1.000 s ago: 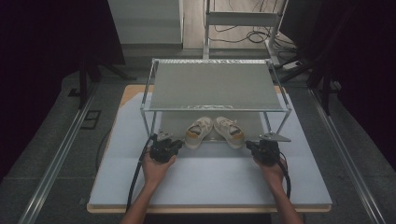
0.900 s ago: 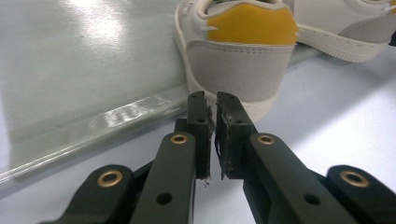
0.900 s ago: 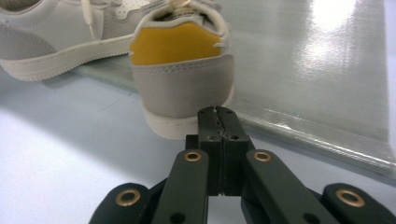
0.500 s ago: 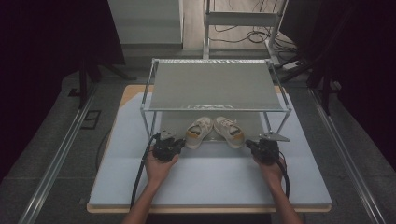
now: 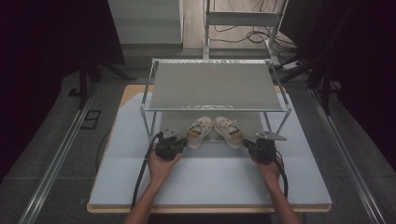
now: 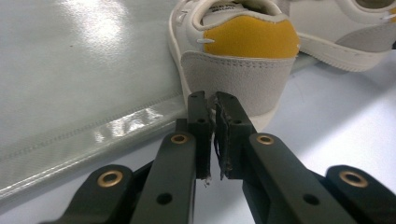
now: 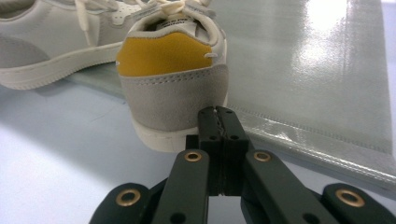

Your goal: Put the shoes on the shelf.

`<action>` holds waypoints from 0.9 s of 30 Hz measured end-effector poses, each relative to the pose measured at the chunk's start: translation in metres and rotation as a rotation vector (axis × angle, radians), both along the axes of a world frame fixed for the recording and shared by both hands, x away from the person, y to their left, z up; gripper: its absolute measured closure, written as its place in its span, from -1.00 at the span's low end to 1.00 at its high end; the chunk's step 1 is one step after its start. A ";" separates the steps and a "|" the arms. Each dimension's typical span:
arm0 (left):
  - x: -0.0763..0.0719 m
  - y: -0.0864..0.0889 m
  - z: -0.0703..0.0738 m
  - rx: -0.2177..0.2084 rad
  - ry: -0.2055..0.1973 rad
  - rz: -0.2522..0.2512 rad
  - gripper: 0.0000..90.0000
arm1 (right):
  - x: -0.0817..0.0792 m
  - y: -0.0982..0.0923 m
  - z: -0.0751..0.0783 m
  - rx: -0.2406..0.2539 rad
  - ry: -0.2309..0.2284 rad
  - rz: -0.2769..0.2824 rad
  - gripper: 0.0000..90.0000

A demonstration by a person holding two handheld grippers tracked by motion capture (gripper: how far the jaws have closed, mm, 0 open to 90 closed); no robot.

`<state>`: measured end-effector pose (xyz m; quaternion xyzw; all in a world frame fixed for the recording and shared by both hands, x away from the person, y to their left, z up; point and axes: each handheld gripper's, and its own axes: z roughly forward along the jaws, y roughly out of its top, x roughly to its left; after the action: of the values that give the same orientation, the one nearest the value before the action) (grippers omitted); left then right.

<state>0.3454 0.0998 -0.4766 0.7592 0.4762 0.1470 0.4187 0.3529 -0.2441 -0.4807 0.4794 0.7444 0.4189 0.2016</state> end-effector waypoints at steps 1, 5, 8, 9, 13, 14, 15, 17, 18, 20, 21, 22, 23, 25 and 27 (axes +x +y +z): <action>0.000 -0.001 0.000 0.000 0.001 -0.004 0.88 | 0.000 0.000 0.000 0.002 0.000 0.004 0.99; -0.001 -0.007 0.000 -0.002 0.000 -0.028 0.87 | -0.002 0.004 -0.001 0.013 0.000 0.031 0.99; -0.002 -0.014 0.000 -0.003 0.001 -0.044 0.87 | -0.003 0.009 -0.001 0.020 -0.003 0.053 0.99; -0.002 -0.014 0.000 -0.003 0.001 -0.044 0.87 | -0.003 0.009 -0.001 0.020 -0.003 0.053 0.99; -0.003 -0.025 0.000 -0.003 -0.002 -0.069 0.86 | -0.005 0.020 -0.002 0.019 -0.006 0.094 0.99; -0.002 -0.030 0.001 0.003 -0.008 -0.086 0.86 | -0.005 0.023 -0.002 0.017 -0.008 0.099 0.99; -0.002 -0.032 0.001 0.006 -0.009 -0.089 0.86 | -0.005 0.025 -0.002 0.016 -0.008 0.105 0.99; -0.002 -0.035 0.001 0.006 -0.008 -0.093 0.86 | -0.005 0.027 -0.002 0.018 -0.007 0.111 0.99; -0.002 -0.039 0.001 0.008 -0.010 -0.098 0.86 | -0.005 0.032 -0.002 0.015 -0.008 0.120 0.99; -0.002 -0.043 0.001 0.007 -0.005 -0.097 0.86 | -0.004 0.034 -0.002 0.016 -0.007 0.128 0.99; -0.002 -0.043 0.001 0.007 -0.005 -0.097 0.86 | -0.004 0.034 -0.002 0.016 -0.007 0.128 0.99; -0.001 -0.044 0.001 0.010 -0.008 -0.106 0.86 | -0.004 0.038 -0.002 0.017 -0.006 0.137 0.99; -0.001 -0.046 0.001 0.011 -0.007 -0.107 0.85 | -0.004 0.040 -0.002 0.018 -0.008 0.139 0.99; 0.000 -0.048 0.002 0.020 -0.011 -0.105 0.85 | -0.004 0.041 -0.002 0.010 -0.014 0.135 0.99; 0.001 -0.047 0.002 0.017 -0.008 -0.105 0.85 | -0.004 0.041 -0.002 0.015 -0.011 0.134 0.99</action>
<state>0.3462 0.0524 -0.4745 0.7860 0.4328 0.1321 0.4213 0.3491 -0.2028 -0.4830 0.4275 0.7705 0.4397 0.1737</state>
